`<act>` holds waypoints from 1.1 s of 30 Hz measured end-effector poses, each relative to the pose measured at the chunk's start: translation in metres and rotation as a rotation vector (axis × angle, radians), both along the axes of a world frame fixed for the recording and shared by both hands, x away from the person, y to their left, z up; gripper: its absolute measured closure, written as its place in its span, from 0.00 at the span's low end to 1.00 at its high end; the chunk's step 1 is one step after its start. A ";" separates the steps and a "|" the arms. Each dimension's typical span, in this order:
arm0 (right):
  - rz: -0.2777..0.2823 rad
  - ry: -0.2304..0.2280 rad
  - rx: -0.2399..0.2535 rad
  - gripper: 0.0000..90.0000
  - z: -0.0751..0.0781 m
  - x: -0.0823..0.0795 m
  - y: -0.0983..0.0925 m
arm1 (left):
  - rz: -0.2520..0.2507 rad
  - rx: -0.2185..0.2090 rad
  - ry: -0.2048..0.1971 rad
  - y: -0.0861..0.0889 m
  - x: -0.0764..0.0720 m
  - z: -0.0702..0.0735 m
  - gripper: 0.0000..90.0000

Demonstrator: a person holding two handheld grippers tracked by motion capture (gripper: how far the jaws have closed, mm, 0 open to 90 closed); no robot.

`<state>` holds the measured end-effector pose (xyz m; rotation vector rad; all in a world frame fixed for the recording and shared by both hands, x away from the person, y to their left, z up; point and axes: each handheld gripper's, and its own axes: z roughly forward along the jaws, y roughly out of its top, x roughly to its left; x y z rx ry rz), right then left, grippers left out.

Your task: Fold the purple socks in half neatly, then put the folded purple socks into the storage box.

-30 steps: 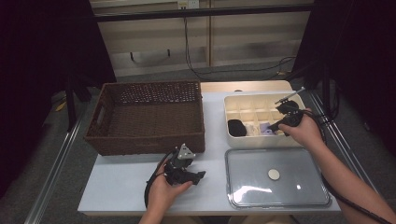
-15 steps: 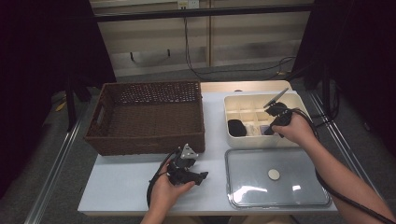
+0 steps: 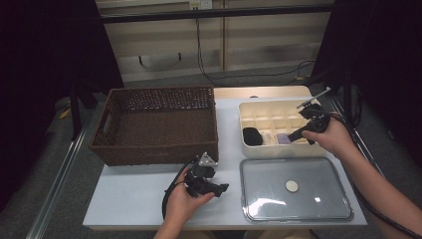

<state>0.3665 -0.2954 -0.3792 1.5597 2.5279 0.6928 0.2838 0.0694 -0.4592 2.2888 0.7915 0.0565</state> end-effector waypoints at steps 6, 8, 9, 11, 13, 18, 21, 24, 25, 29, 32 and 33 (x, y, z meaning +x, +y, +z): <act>0.036 -0.030 -0.006 0.58 0.016 -0.022 -0.003 | -0.002 0.006 0.054 -0.008 0.000 0.006 0.36; 0.054 -0.043 0.004 0.53 0.021 -0.035 -0.003 | 0.009 0.001 0.108 -0.012 0.000 0.006 0.35; 0.062 -0.049 0.012 0.52 0.022 -0.039 -0.004 | 0.017 -0.006 0.125 -0.014 0.000 0.006 0.35; 0.071 -0.053 0.012 0.48 0.022 -0.050 -0.006 | 0.016 -0.011 0.150 -0.018 0.000 0.006 0.35; 0.078 -0.060 0.006 0.47 0.021 -0.058 -0.009 | 0.018 -0.016 0.179 -0.022 -0.001 0.006 0.36; 0.055 -0.051 0.001 0.44 0.011 -0.076 -0.024 | 0.011 -0.009 0.232 -0.033 -0.002 0.004 0.37; 0.038 -0.032 -0.004 0.40 -0.002 -0.085 -0.032 | 0.000 0.000 0.249 -0.038 -0.001 0.003 0.37; 0.011 -0.005 -0.008 0.37 -0.016 -0.094 -0.042 | 0.003 0.003 0.263 -0.042 0.000 0.004 0.37; 0.013 -0.006 -0.008 0.37 -0.019 -0.095 -0.044 | -0.001 0.008 0.266 -0.043 0.000 0.004 0.37; 0.004 0.000 -0.012 0.36 -0.031 -0.103 -0.057 | -0.006 -0.005 0.299 -0.049 0.002 0.004 0.38; -0.012 0.018 -0.012 0.34 -0.037 -0.107 -0.065 | 0.010 -0.002 0.322 -0.051 0.003 0.003 0.39; -0.024 0.025 -0.016 0.34 -0.039 -0.109 -0.068 | 0.013 0.005 0.328 -0.053 0.003 0.002 0.39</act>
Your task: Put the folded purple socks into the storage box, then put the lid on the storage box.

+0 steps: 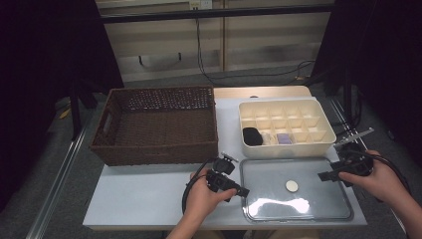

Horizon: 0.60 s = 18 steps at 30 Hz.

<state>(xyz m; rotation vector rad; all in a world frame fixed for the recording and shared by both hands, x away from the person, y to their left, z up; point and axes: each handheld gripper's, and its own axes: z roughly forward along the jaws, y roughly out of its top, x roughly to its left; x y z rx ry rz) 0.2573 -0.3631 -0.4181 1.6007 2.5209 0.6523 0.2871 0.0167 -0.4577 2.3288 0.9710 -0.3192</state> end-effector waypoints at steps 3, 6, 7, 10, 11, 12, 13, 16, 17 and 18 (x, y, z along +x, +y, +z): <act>-0.027 0.019 -0.001 0.32 -0.004 -0.004 -0.005 | 0.013 -0.001 0.031 -0.001 0.001 -0.002 0.42; -0.043 0.043 0.008 0.33 -0.008 -0.007 -0.011 | 0.042 0.000 0.048 -0.002 0.003 -0.001 0.44; -0.043 0.043 0.008 0.33 -0.008 -0.007 -0.011 | 0.042 0.000 0.048 -0.002 0.003 -0.001 0.44; -0.078 0.054 0.019 0.33 -0.012 -0.010 -0.018 | 0.078 0.001 0.085 -0.006 0.004 -0.001 0.50; -0.085 0.055 0.026 0.34 -0.012 -0.011 -0.020 | 0.068 0.001 0.085 -0.007 0.006 -0.001 0.48; -0.092 0.055 0.030 0.34 -0.013 -0.012 -0.022 | 0.081 0.008 0.075 -0.010 0.006 -0.001 0.49; -0.092 0.055 0.030 0.34 -0.013 -0.012 -0.022 | 0.081 0.008 0.075 -0.010 0.006 -0.001 0.52; -0.162 0.098 0.048 0.37 -0.017 -0.017 -0.031 | 0.110 0.000 0.098 -0.017 0.009 -0.002 0.50; -0.167 0.105 0.047 0.38 -0.018 -0.017 -0.033 | 0.108 0.003 0.107 -0.018 0.010 -0.002 0.50; -0.179 0.118 0.052 0.39 -0.020 -0.018 -0.034 | 0.119 0.000 0.121 -0.019 0.010 -0.002 0.49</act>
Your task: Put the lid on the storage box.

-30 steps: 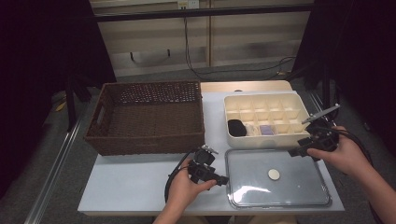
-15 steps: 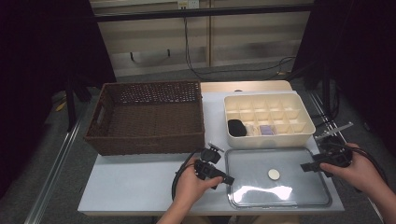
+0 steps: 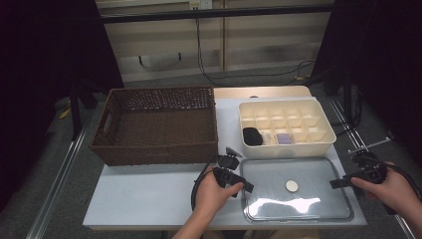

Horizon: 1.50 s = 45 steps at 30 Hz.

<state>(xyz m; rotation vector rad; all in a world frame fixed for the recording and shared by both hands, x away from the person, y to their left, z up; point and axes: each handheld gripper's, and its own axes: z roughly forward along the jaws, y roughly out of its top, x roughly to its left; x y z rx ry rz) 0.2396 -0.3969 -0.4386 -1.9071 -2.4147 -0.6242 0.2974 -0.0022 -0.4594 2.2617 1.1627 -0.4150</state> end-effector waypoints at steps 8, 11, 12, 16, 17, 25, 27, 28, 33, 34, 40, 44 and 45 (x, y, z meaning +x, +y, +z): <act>-0.091 0.057 0.055 0.50 -0.010 -0.002 -0.005 | 0.077 0.045 0.022 -0.005 0.000 0.002 0.52; -0.129 0.071 0.074 0.57 -0.010 -0.001 -0.008 | 0.122 0.065 0.044 -0.007 0.001 0.002 0.56; -0.142 0.079 0.080 0.56 -0.010 0.000 -0.009 | 0.138 0.069 0.051 -0.008 0.001 0.002 0.56; -0.182 0.107 0.101 0.64 -0.011 0.003 -0.013 | 0.150 0.088 0.058 -0.011 0.001 0.002 0.58; -0.186 0.115 0.106 0.66 -0.011 0.003 -0.013 | 0.153 0.089 0.073 -0.011 0.003 0.002 0.58; -0.260 0.096 0.214 0.77 -0.017 -0.001 -0.024 | 0.206 0.061 0.098 -0.003 0.005 -0.001 0.75; -0.265 0.087 0.241 0.78 -0.019 -0.003 -0.026 | 0.232 0.005 0.105 0.004 0.003 -0.005 0.76; -0.267 0.087 0.245 0.78 -0.018 -0.003 -0.026 | 0.224 0.003 0.099 0.006 0.003 -0.006 0.77; -0.283 0.048 0.274 0.80 -0.018 -0.009 -0.027 | 0.243 -0.017 0.083 0.011 -0.001 -0.004 0.81; -0.290 0.043 0.283 0.80 -0.018 -0.011 -0.027 | 0.249 -0.037 0.077 0.014 -0.003 -0.001 0.82; -0.280 -0.094 0.320 0.85 0.001 -0.034 -0.023 | 0.264 -0.092 -0.052 0.026 -0.014 0.028 0.87; -0.286 -0.197 0.340 0.86 0.016 -0.043 -0.019 | 0.278 -0.142 -0.107 0.032 -0.015 0.048 0.89; -0.280 -0.227 0.333 0.86 0.020 -0.043 -0.019 | 0.274 -0.142 -0.114 0.032 -0.014 0.051 0.89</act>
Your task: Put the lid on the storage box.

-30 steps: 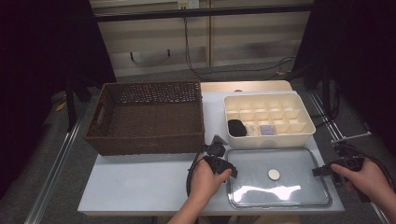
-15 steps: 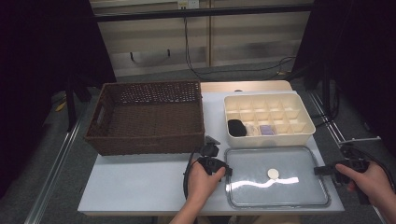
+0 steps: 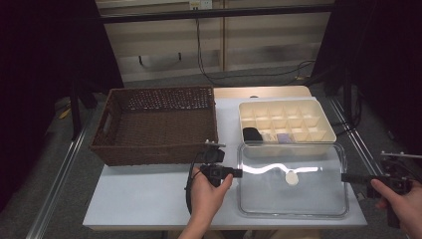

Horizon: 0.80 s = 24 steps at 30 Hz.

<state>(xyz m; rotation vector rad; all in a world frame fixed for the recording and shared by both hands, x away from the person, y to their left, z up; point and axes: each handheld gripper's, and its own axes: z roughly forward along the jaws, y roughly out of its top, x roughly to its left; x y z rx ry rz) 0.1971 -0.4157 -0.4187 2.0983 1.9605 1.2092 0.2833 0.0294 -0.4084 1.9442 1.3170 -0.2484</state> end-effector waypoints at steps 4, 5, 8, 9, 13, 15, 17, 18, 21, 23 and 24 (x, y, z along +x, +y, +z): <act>-0.026 -0.047 0.021 0.86 0.014 0.014 -0.003 | 0.019 -0.024 -0.036 -0.003 0.018 0.022 0.89; -0.026 -0.054 0.020 0.86 0.017 0.019 -0.004 | 0.023 -0.023 -0.047 -0.007 0.026 0.030 0.89; -0.043 -0.071 0.016 0.86 0.033 0.047 -0.010 | 0.047 -0.025 -0.045 -0.014 0.049 0.044 0.89; -0.048 -0.077 0.020 0.86 0.037 0.053 -0.011 | 0.048 -0.029 -0.043 -0.015 0.059 0.047 0.89; -0.068 -0.071 0.014 0.86 0.055 0.093 -0.021 | 0.059 -0.028 -0.017 -0.026 0.094 0.052 0.89; -0.070 -0.062 0.006 0.86 0.057 0.103 -0.023 | 0.064 -0.026 -0.007 -0.029 0.105 0.051 0.89; -0.080 -0.042 -0.001 0.86 0.060 0.129 -0.024 | 0.091 -0.022 0.027 -0.032 0.126 0.046 0.89; -0.079 -0.042 -0.010 0.86 0.059 0.135 -0.025 | 0.106 -0.017 0.037 -0.033 0.134 0.044 0.88; -0.071 -0.008 -0.028 0.85 0.056 0.157 -0.022 | 0.121 -0.010 0.058 -0.034 0.145 0.042 0.88; -0.071 0.004 -0.025 0.86 0.055 0.163 -0.022 | 0.130 0.006 0.064 -0.035 0.154 0.041 0.88; -0.075 0.018 -0.025 0.85 0.050 0.173 -0.024 | 0.139 -0.005 0.089 -0.037 0.163 0.040 0.88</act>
